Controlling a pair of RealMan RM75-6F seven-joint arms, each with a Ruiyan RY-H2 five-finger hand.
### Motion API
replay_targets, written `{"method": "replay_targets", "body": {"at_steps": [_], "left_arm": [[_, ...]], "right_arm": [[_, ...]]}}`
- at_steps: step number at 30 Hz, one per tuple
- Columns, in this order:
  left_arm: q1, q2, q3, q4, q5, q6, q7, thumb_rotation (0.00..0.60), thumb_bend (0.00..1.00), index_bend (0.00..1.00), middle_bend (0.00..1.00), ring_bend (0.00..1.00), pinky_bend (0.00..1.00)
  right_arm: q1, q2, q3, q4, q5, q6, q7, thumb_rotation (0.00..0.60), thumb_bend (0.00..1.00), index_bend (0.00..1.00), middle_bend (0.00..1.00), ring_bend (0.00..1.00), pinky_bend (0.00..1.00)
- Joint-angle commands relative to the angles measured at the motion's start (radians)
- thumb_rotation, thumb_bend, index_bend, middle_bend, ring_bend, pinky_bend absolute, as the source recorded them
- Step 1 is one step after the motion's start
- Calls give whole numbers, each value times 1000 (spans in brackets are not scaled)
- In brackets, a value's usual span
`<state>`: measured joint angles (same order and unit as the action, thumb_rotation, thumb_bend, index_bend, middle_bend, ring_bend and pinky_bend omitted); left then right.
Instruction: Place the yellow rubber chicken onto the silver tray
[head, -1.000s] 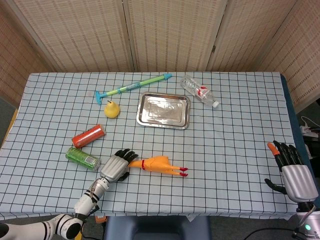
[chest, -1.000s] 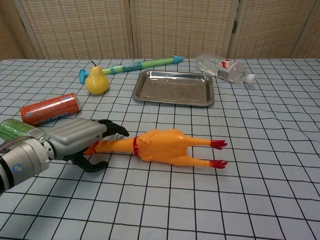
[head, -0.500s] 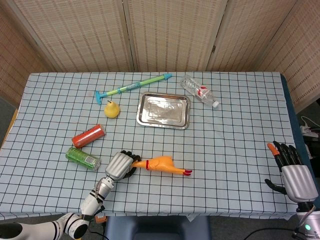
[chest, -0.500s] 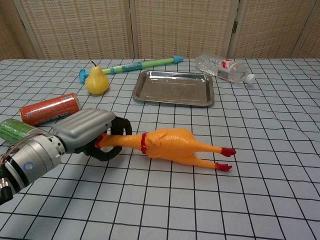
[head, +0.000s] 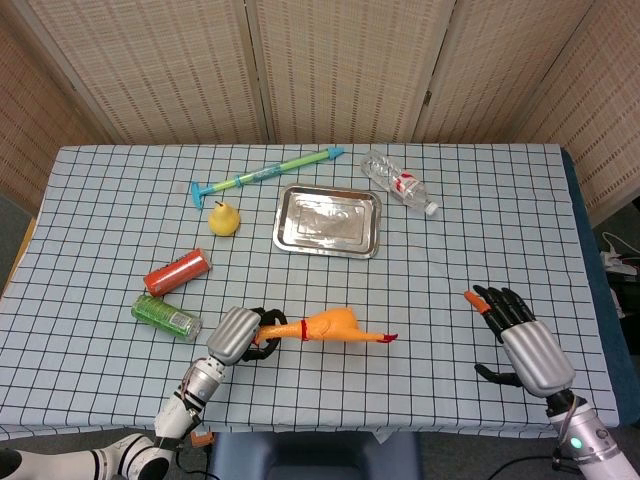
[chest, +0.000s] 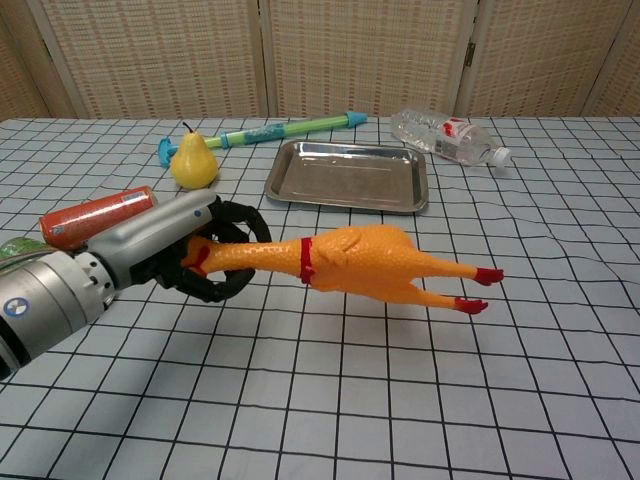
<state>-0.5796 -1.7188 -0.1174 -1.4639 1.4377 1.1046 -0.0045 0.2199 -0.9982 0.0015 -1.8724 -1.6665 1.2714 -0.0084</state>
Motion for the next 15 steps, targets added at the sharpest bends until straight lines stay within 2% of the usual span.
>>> {"method": "replay_targets", "body": {"at_steps": [1, 8, 15], "left_arm": [[7, 17, -5, -37, -8, 10, -5, 600, 751, 781, 678, 514, 652], [13, 50, -13, -112, -20, 17, -38, 600, 751, 781, 681, 513, 657], [17, 59, -5, -142, -3, 37, -24, 600, 753, 781, 681, 516, 660]], "right_arm": [[93, 29, 37, -101, 51, -128, -28, 600, 111, 0, 0, 0, 0], [239, -20, 104, -175, 219, -326, -91, 600, 111, 0, 0, 0, 0], [341, -173, 153, -135, 401, -388, -206, 600, 111, 0, 0, 0, 0]]}}
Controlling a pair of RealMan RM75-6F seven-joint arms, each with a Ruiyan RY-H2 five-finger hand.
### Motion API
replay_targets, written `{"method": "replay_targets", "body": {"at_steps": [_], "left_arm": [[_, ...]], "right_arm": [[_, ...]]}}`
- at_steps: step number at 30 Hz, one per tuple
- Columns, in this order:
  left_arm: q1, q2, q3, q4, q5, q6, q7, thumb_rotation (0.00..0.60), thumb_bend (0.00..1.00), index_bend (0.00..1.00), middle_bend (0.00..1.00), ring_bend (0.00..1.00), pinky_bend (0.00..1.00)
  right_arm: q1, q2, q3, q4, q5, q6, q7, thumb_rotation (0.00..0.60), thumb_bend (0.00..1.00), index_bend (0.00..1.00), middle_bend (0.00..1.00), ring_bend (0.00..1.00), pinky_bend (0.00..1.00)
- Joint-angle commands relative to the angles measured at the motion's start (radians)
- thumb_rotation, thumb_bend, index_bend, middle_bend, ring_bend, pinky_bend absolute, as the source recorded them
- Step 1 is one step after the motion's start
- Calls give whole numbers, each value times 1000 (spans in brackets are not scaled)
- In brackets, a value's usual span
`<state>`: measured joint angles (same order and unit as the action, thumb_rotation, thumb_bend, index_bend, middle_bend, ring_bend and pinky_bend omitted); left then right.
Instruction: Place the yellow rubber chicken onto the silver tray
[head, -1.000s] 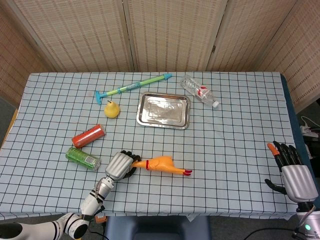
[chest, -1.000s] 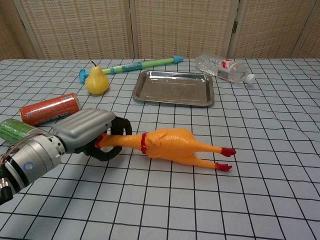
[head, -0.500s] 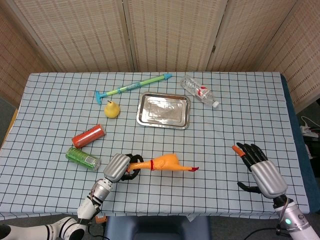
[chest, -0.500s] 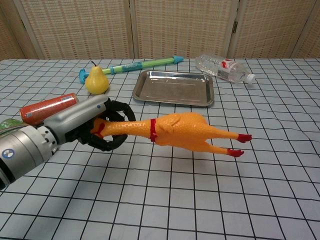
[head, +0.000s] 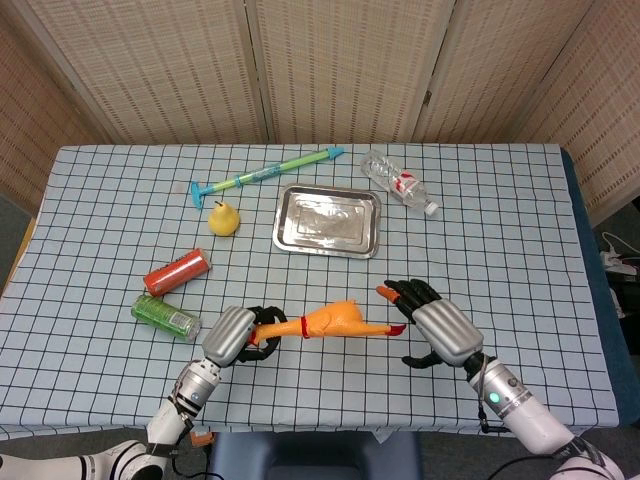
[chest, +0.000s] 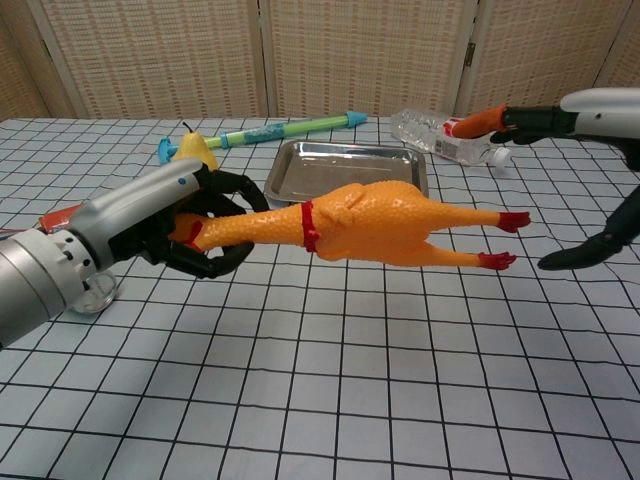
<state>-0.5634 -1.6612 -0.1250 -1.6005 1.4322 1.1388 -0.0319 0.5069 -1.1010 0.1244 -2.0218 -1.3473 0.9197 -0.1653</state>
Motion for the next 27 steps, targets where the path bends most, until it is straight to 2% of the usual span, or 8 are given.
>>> {"method": "replay_targets", "body": {"at_steps": [1, 8, 11, 13, 17, 19, 22, 27], "left_arm": [[1, 2, 3, -9, 3, 3, 5, 600, 752, 781, 681, 516, 660], [3, 12, 10, -51, 18, 16, 3, 600, 754, 780, 681, 516, 660], [3, 15, 10, -59, 21, 19, 5, 600, 754, 781, 681, 516, 660], [4, 16, 9, -62, 18, 20, 4, 600, 753, 781, 681, 516, 660], [5, 20, 6, -64, 14, 22, 0, 600, 752, 781, 682, 516, 660], [5, 23, 4, -61, 10, 21, -2, 600, 752, 781, 681, 516, 661], [6, 25, -2, -54, -5, 19, -8, 600, 753, 781, 682, 516, 661], [7, 30, -8, -50, -20, 16, -20, 600, 751, 781, 682, 516, 661]], "right_arm": [[66, -86, 37, 19, 106, -43, -52, 600, 111, 0, 0, 0, 0], [144, -218, 60, 85, 236, -30, -136, 600, 111, 0, 0, 0, 10], [158, -253, 59, 89, 263, -19, -147, 600, 111, 33, 67, 37, 199], [164, -260, 60, 84, 273, -22, -134, 600, 111, 203, 185, 149, 386], [167, -255, 56, 77, 258, -42, -75, 600, 118, 663, 525, 578, 779], [162, -257, 56, 81, 230, -32, -50, 600, 146, 805, 631, 689, 918], [151, -260, 51, 88, 184, -9, -16, 600, 231, 969, 756, 821, 1000], [146, -243, 37, 98, 135, 2, 3, 600, 291, 997, 796, 902, 1000]]}}
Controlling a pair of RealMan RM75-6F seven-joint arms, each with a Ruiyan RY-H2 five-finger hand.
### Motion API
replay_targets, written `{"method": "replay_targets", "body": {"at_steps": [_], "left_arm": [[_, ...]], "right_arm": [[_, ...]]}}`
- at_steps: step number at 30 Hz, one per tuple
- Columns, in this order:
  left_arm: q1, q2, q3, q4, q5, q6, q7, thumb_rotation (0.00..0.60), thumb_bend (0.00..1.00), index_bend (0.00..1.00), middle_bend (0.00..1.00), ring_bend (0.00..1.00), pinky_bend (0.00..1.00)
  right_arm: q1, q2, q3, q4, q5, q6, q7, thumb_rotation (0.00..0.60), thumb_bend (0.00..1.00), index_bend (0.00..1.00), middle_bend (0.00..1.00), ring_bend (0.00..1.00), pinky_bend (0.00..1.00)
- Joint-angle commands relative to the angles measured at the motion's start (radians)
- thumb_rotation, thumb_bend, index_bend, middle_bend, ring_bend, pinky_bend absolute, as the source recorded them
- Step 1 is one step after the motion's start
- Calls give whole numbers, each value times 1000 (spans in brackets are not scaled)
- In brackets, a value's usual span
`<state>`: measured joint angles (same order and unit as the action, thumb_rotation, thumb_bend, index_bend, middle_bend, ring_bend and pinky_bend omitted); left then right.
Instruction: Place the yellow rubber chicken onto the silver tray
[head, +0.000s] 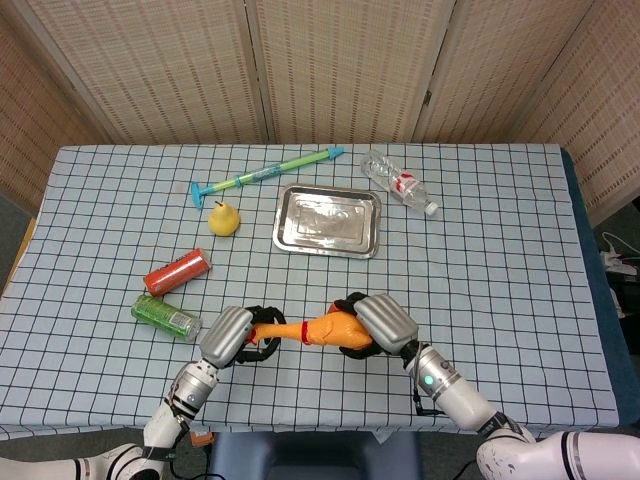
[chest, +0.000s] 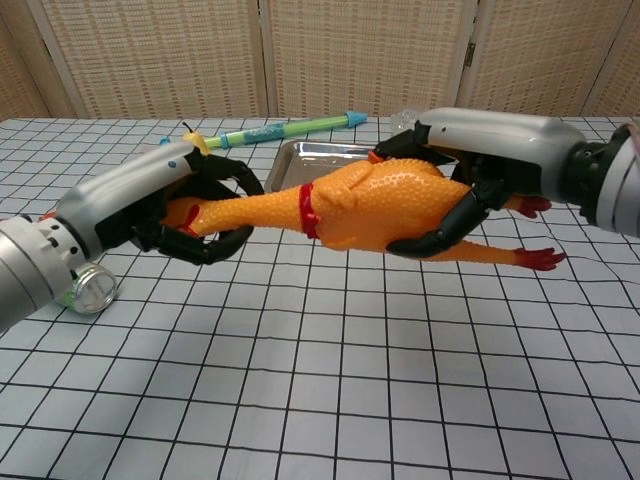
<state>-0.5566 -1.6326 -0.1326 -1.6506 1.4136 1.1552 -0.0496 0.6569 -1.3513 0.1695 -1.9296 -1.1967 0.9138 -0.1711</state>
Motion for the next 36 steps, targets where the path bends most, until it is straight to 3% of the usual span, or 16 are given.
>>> {"method": "replay_targets", "body": {"at_steps": [1, 4, 6, 7, 8, 9, 11, 14, 17, 23, 32, 34, 35, 36], "left_arm": [[0, 2, -1, -1, 0, -1, -3, 600, 751, 781, 682, 516, 661], [-1, 2, 1, -3, 3, -1, -1, 600, 752, 781, 682, 516, 661], [-2, 2, 1, -3, 4, 1, 1, 600, 752, 781, 682, 516, 661], [-2, 1, 0, -4, 4, 2, 2, 600, 752, 781, 682, 516, 661], [-2, 2, 0, -6, 5, 3, 4, 600, 751, 781, 682, 516, 661], [-2, 2, 0, -7, 5, 4, 4, 600, 751, 781, 682, 516, 661], [-1, 3, -1, -6, 5, 6, 3, 600, 754, 781, 682, 516, 661], [0, 5, -2, -7, 3, 9, -1, 600, 756, 781, 682, 516, 661], [1, 7, -4, -6, 1, 10, -4, 600, 756, 781, 681, 518, 662], [0, 10, -5, -14, -4, 5, -11, 600, 755, 781, 682, 520, 663], [-7, 6, 12, -42, 34, 7, -2, 600, 757, 782, 683, 527, 669], [-8, 5, 14, -44, 36, 6, 0, 600, 757, 782, 682, 527, 669], [-8, 5, 15, -44, 36, 6, 0, 600, 758, 782, 683, 527, 669], [-9, 5, 15, -44, 36, 6, -1, 600, 758, 782, 683, 527, 669]], "right_arm": [[-3, 10, -11, 6, -18, 8, 8, 600, 298, 998, 798, 917, 1000], [-15, -8, -10, 13, -47, 49, 20, 600, 302, 1000, 801, 935, 1000], [-20, -5, -20, 9, -53, 50, 32, 600, 301, 952, 794, 858, 994], [-17, 7, -26, 2, -54, 33, 42, 600, 295, 819, 728, 739, 932], [-10, 28, -32, -7, -45, 2, 57, 600, 275, 577, 585, 562, 803], [-2, 47, -35, -14, -34, -23, 63, 600, 240, 262, 350, 337, 599], [11, 78, -30, -31, -19, -59, 89, 600, 184, 16, 82, 89, 342], [5, 89, -25, -33, -49, -45, 120, 600, 115, 0, 0, 0, 113], [-8, 92, -28, -31, -94, -16, 146, 600, 74, 0, 0, 0, 11], [-7, 107, -33, -29, -114, -23, 191, 600, 62, 0, 0, 0, 0], [11, 74, -30, -3, -66, -26, 157, 600, 62, 0, 0, 0, 12], [9, 64, -25, -6, -52, -12, 146, 600, 62, 55, 38, 55, 195], [9, 61, -23, -9, -44, -8, 147, 600, 67, 188, 153, 198, 418], [9, 59, -21, -13, -36, -9, 151, 600, 86, 381, 317, 399, 665]]}}
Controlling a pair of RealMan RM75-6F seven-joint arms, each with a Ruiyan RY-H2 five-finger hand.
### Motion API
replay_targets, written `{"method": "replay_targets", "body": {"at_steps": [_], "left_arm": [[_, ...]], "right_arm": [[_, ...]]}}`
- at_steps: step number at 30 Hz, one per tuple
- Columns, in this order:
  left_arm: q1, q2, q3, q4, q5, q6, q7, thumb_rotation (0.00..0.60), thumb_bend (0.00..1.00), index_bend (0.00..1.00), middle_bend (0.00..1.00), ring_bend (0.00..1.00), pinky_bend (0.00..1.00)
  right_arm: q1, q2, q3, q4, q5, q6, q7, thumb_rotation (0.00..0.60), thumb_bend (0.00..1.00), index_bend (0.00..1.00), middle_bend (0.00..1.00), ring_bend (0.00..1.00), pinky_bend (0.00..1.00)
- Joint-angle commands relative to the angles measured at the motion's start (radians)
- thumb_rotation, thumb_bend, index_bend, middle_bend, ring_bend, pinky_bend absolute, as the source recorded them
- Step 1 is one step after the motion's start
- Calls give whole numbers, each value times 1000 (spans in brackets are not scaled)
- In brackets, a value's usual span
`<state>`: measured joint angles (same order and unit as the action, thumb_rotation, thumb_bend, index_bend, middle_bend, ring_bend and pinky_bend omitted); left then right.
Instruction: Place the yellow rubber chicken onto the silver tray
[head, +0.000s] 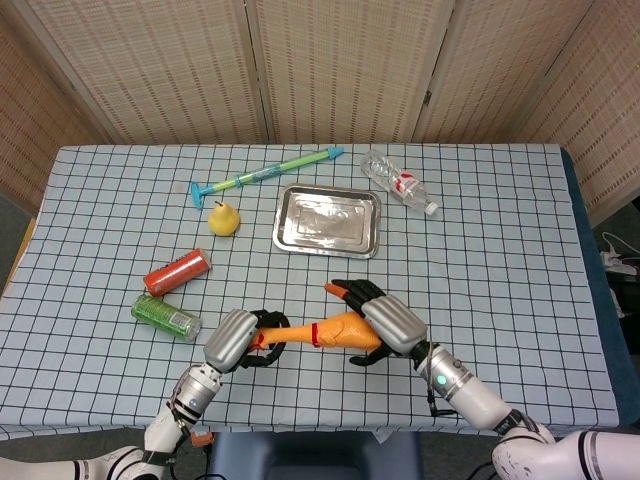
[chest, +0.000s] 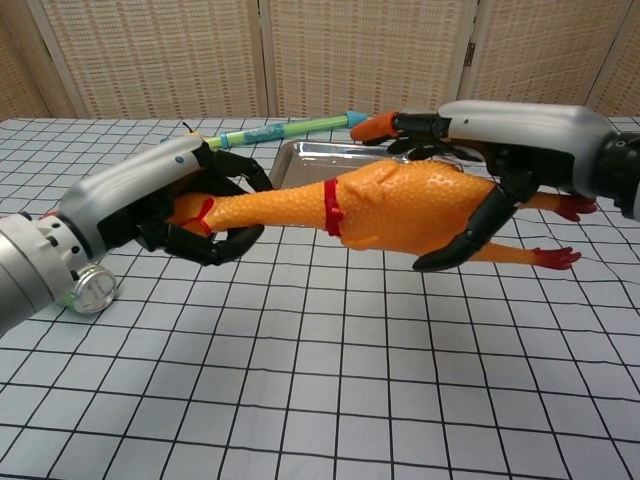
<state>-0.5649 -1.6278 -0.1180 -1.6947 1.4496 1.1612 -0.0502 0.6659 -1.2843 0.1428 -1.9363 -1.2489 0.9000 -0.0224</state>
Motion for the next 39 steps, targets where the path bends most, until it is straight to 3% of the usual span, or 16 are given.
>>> {"method": "replay_targets", "body": {"at_steps": [1, 2, 3, 6, 12, 20, 21, 22, 24, 25, 27, 29, 32, 39], "left_arm": [[-1, 0, 0, 2, -2, -1, -2, 600, 758, 782, 683, 527, 669], [-1, 0, -1, 3, -4, -2, -3, 600, 757, 782, 683, 527, 669], [-1, 1, -2, 4, -5, -3, -5, 600, 757, 782, 683, 526, 669], [-1, 4, -7, 10, -12, -3, -7, 600, 758, 782, 682, 527, 669], [-7, 22, -35, 6, -40, -8, -9, 600, 758, 782, 683, 527, 669], [-8, 36, -36, -2, -51, -15, -15, 600, 758, 782, 683, 527, 669], [-8, 38, -37, -2, -51, -14, -16, 600, 758, 783, 683, 527, 669], [-8, 41, -38, -2, -51, -13, -18, 600, 758, 782, 683, 527, 669], [-8, 49, -43, -1, -53, -13, -24, 600, 758, 782, 683, 526, 669], [-9, 52, -44, -1, -54, -14, -26, 600, 758, 782, 683, 526, 669], [-8, 61, -49, -1, -62, -16, -33, 600, 758, 782, 683, 527, 669], [-7, 75, -59, 1, -80, -21, -46, 600, 756, 782, 683, 528, 670], [-4, 79, -73, 26, -91, -3, -27, 600, 755, 782, 683, 533, 672], [-9, 110, -100, 42, -154, -48, -87, 600, 755, 782, 684, 534, 676]], "right_arm": [[4, -5, 5, -14, 24, -10, 15, 600, 108, 519, 436, 538, 802], [5, -4, 4, -13, 23, -12, 16, 600, 148, 692, 574, 698, 932], [5, -5, 3, -10, 17, -8, 13, 600, 189, 809, 656, 787, 989], [-4, -20, 4, -5, 6, 21, 10, 600, 263, 961, 764, 901, 1000], [-3, -14, -4, -8, -7, 32, -19, 600, 339, 991, 803, 998, 1000], [-9, -21, -6, -20, -1, 47, -20, 600, 350, 981, 803, 967, 1000], [-8, -16, -8, -24, -1, 39, -9, 600, 349, 938, 778, 909, 1000], [-5, -5, -13, -29, -1, 20, 5, 600, 333, 791, 684, 779, 963], [11, 34, -26, -34, 5, -37, 17, 600, 261, 264, 292, 378, 702], [15, 43, -26, -35, 6, -48, 19, 600, 244, 188, 226, 307, 639], [19, 60, -23, -36, -2, -55, 28, 600, 168, 4, 32, 77, 365], [-7, 60, -13, -35, -60, 3, 70, 600, 94, 0, 0, 0, 154], [-38, 77, -26, -34, -142, 51, 131, 600, 54, 0, 0, 0, 36], [-89, 159, -49, -31, -262, 133, 245, 600, 29, 0, 0, 0, 0]]}}
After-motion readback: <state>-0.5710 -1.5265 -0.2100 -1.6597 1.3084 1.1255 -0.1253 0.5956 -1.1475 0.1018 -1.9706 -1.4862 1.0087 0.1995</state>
